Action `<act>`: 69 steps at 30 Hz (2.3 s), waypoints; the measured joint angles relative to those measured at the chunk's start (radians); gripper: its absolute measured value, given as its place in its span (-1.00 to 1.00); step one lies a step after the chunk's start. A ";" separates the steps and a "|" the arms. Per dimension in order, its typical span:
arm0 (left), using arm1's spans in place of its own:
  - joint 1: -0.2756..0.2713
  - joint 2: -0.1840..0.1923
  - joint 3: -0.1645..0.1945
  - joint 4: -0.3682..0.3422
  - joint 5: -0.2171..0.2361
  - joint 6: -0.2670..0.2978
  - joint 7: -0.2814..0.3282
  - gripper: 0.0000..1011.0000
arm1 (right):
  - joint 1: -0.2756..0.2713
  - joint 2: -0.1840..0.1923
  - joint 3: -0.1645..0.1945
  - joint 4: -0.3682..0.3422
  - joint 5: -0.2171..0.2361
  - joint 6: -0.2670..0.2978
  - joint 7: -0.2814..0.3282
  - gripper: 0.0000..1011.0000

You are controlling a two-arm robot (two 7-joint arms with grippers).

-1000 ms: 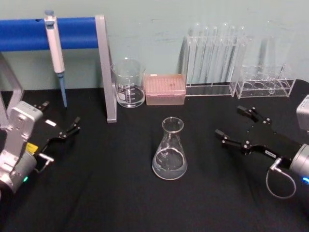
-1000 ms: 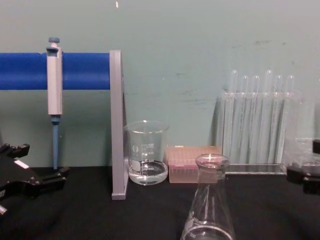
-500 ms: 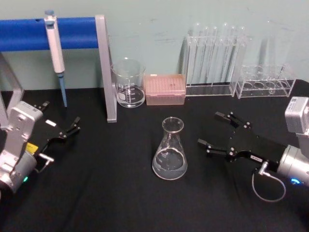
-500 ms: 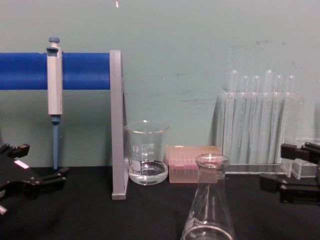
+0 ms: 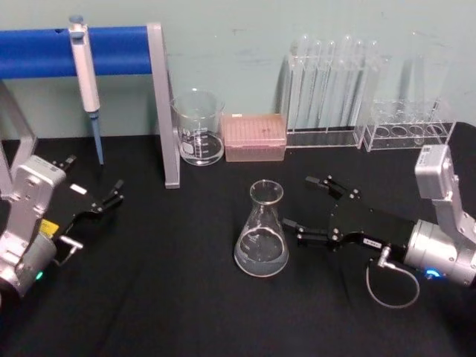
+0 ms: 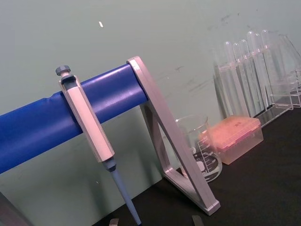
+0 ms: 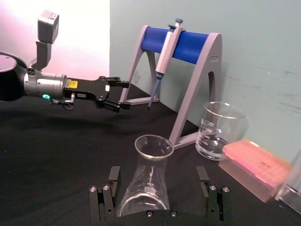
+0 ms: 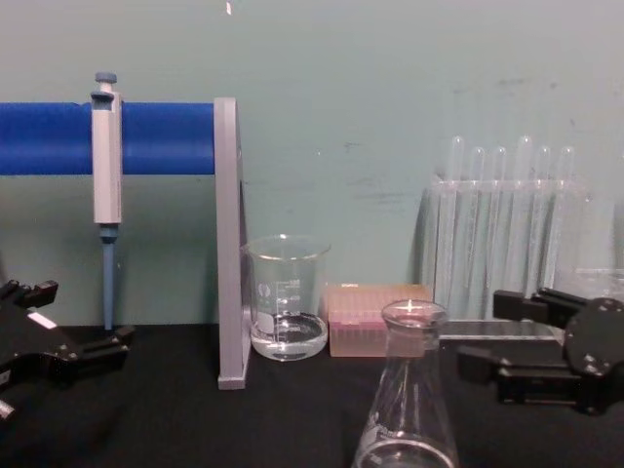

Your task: Grasp the erlenmeyer flask with one hand, shake it three times, then place it back.

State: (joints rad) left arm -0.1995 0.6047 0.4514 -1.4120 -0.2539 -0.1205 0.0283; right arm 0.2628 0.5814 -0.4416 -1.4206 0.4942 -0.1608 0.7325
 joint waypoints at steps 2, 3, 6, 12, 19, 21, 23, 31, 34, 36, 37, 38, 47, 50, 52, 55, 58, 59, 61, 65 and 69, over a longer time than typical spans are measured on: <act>0.000 0.000 0.000 0.000 0.000 0.000 0.000 0.98 | 0.015 -0.009 -0.010 0.016 0.004 0.002 0.012 0.98; 0.000 0.000 0.000 0.000 0.000 0.000 0.000 0.98 | 0.025 -0.015 -0.016 0.027 0.006 0.004 0.020 0.98; 0.000 0.000 0.000 0.000 0.000 0.000 0.000 0.98 | 0.043 -0.026 -0.027 0.047 0.013 0.007 0.034 0.98; 0.000 0.000 0.000 0.000 0.000 0.000 0.000 0.98 | 0.072 -0.045 -0.046 0.083 0.022 0.010 0.051 0.98; 0.000 0.000 0.000 0.000 0.000 0.000 0.000 0.98 | 0.105 -0.070 -0.067 0.131 0.036 0.013 0.070 0.98; 0.000 0.000 0.000 0.000 0.000 0.000 0.000 0.98 | 0.112 -0.075 -0.071 0.143 0.039 0.013 0.073 0.98; 0.000 0.000 0.000 0.000 0.000 0.000 0.000 0.98 | 0.119 -0.082 -0.075 0.156 0.043 0.013 0.076 0.98; 0.000 0.000 0.000 0.000 0.000 0.000 0.000 0.98 | 0.145 -0.102 -0.089 0.200 0.054 0.010 0.093 0.98; 0.000 0.000 0.000 0.000 0.000 0.000 0.000 0.98 | 0.155 -0.108 -0.093 0.215 0.058 0.009 0.102 0.98; 0.000 0.000 0.000 0.000 0.000 0.000 0.000 0.98 | 0.162 -0.112 -0.097 0.227 0.062 0.008 0.110 0.98; 0.000 0.000 0.000 0.000 0.000 0.000 0.000 0.98 | 0.165 -0.114 -0.098 0.231 0.063 0.008 0.113 0.98; 0.000 0.000 0.000 0.000 0.000 0.000 0.000 0.98 | 0.168 -0.115 -0.099 0.235 0.064 0.008 0.116 0.98; 0.000 0.000 0.000 0.000 0.000 0.000 0.000 0.98 | 0.193 -0.125 -0.116 0.270 0.071 0.005 0.141 0.98; 0.000 0.000 0.000 0.000 0.000 0.000 0.000 0.98 | 0.199 -0.127 -0.120 0.277 0.072 0.004 0.147 0.98; 0.000 0.000 0.000 0.000 0.000 0.000 0.000 0.98 | 0.202 -0.129 -0.123 0.283 0.074 0.004 0.150 0.98; 0.000 0.000 0.000 0.000 0.000 0.000 0.000 0.98 | 0.205 -0.130 -0.124 0.288 0.075 0.003 0.153 0.98; 0.000 0.000 0.000 0.000 0.000 0.000 0.000 0.98 | 0.210 -0.133 -0.126 0.296 0.078 0.000 0.156 0.98; 0.000 0.000 0.000 0.000 0.000 0.000 0.000 0.98 | 0.211 -0.133 -0.127 0.297 0.078 0.000 0.157 0.98; 0.000 0.000 0.000 0.000 0.000 0.000 0.000 0.98 | 0.212 -0.133 -0.128 0.298 0.078 0.000 0.157 0.98; 0.000 0.000 0.000 0.000 0.000 0.000 0.000 0.98 | 0.213 -0.132 -0.129 0.298 0.077 0.000 0.156 0.98; 0.000 0.000 0.000 0.000 0.000 0.000 0.000 0.98 | 0.213 -0.132 -0.129 0.298 0.077 0.000 0.156 0.98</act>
State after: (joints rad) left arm -0.1996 0.6047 0.4514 -1.4120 -0.2539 -0.1205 0.0283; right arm 0.4753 0.4494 -0.5707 -1.1230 0.5711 -0.1608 0.8885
